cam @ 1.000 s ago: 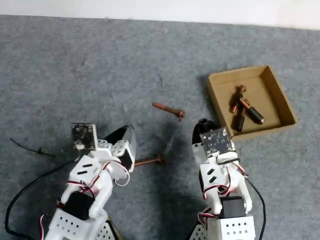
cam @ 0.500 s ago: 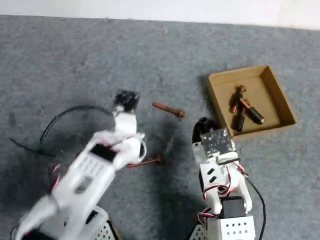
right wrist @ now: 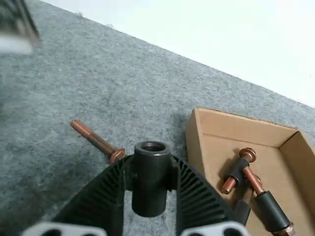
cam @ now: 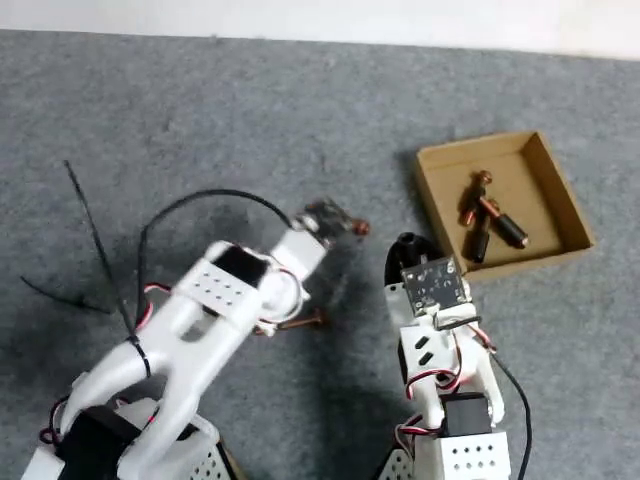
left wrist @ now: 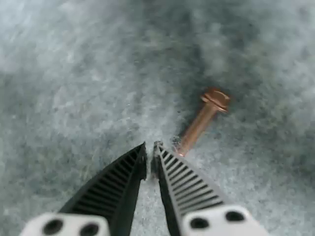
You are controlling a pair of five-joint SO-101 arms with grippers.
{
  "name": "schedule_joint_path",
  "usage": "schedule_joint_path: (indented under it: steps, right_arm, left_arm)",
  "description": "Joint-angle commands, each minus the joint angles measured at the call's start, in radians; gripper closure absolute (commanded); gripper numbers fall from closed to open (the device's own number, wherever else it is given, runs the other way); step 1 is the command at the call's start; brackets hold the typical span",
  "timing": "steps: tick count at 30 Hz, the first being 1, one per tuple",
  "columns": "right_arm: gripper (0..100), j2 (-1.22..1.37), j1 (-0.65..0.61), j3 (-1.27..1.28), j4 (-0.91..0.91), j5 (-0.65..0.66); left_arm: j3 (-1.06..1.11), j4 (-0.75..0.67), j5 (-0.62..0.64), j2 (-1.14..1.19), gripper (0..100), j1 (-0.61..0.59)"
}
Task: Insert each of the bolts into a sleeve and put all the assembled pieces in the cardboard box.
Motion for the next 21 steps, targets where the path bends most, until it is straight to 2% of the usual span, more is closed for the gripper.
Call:
schedule_joint_path:
  steps: [1, 4, 8, 12, 18, 21]
  right_arm:
    - [99.4, -0.028, 0.012, 0.117, -0.036, 0.000]
    - [99.4, -0.028, 0.012, 0.119, -0.036, 0.000]
    - [99.4, -0.028, 0.012, 0.119, -0.036, 0.000]
    - [99.4, -0.028, 0.012, 0.119, -0.036, 0.000]
    - [99.4, -0.028, 0.012, 0.119, -0.036, 0.000]
    - [99.4, -0.028, 0.012, 0.119, -0.036, 0.000]
  left_arm:
    - [-0.012, 0.011, -0.028, -0.038, 95, 0.013]
    - [-0.004, -0.018, -0.035, -0.033, 95, 0.016]
    - [0.061, -0.123, -0.167, -0.033, 95, 0.016]
    - [0.076, -0.163, -0.175, -0.033, 95, 0.019]
    - [0.076, -0.167, -0.176, -0.035, 80, 0.021]
    - [0.082, -0.203, -0.187, -0.033, 80, 0.018]
